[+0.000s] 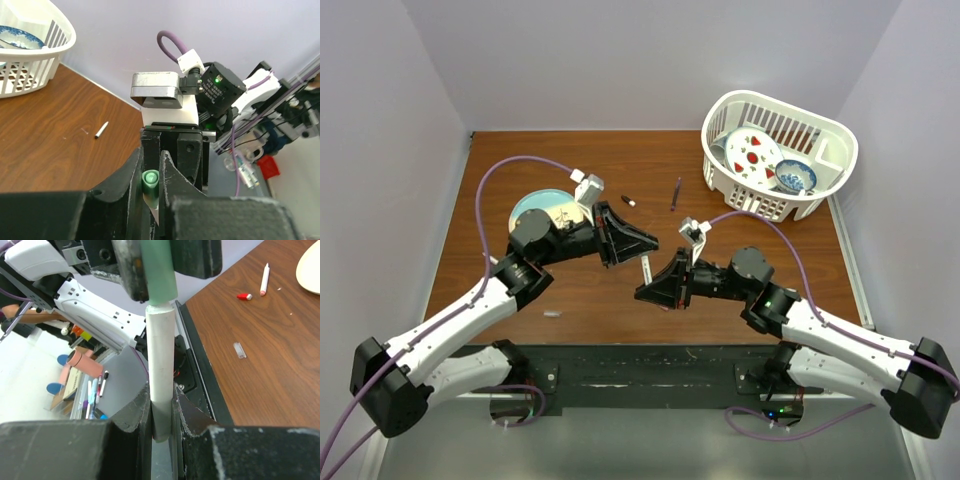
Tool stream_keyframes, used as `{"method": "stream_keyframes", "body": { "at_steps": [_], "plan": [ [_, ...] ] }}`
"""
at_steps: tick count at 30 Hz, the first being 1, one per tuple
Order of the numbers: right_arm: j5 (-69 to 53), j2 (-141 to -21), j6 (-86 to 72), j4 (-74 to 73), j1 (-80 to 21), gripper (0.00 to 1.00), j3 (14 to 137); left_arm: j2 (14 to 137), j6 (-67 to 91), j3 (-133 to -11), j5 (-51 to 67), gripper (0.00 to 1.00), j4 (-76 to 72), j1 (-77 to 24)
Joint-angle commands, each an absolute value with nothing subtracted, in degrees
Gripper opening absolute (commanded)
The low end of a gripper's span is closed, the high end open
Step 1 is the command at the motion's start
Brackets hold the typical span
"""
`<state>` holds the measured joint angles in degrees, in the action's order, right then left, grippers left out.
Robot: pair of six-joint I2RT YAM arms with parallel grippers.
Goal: Insert the pens into the pen caps
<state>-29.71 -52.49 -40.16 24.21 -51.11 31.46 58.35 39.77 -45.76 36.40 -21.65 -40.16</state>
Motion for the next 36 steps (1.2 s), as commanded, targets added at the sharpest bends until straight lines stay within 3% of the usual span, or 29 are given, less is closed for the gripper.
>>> {"method": "stream_keyframes", "body": {
  "at_steps": [1, 7, 17, 28, 32, 36],
  "plan": [
    [-23.2, -50.2, -40.4, 28.6, -51.2, 0.0, 33.3, 56.5, 47.5, -40.8, 38.1, 0.0, -29.4, -40.1],
    [-16.7, -51.4, -35.6, 24.9, -51.2, 0.0, 40.1, 58.8, 58.3, -34.3, 43.9, 0.0, -42.0, -40.0],
    [-12.0, -58.0, -31.1, 22.6, -51.0, 0.0, 49.3, 57.9, 57.3, -30.0, 43.8, 0.0, -41.5, -41.0],
    [-13.4, -57.7, -23.7, 17.6, -48.9, 0.0, 56.9, 53.6, 55.5, -25.7, 48.3, 0.0, -36.8, -41.3],
    [-14.9, -58.8, -23.8, 18.5, -48.7, 0.0, 58.9, 54.5, 61.2, -23.1, 49.4, 0.0, -45.7, -42.2],
    [-14.2, -60.0, -24.6, 19.0, -48.6, 0.0, 60.6, 54.7, 61.2, -23.7, 49.9, 0.0, -43.8, -43.1]
  ]
}}
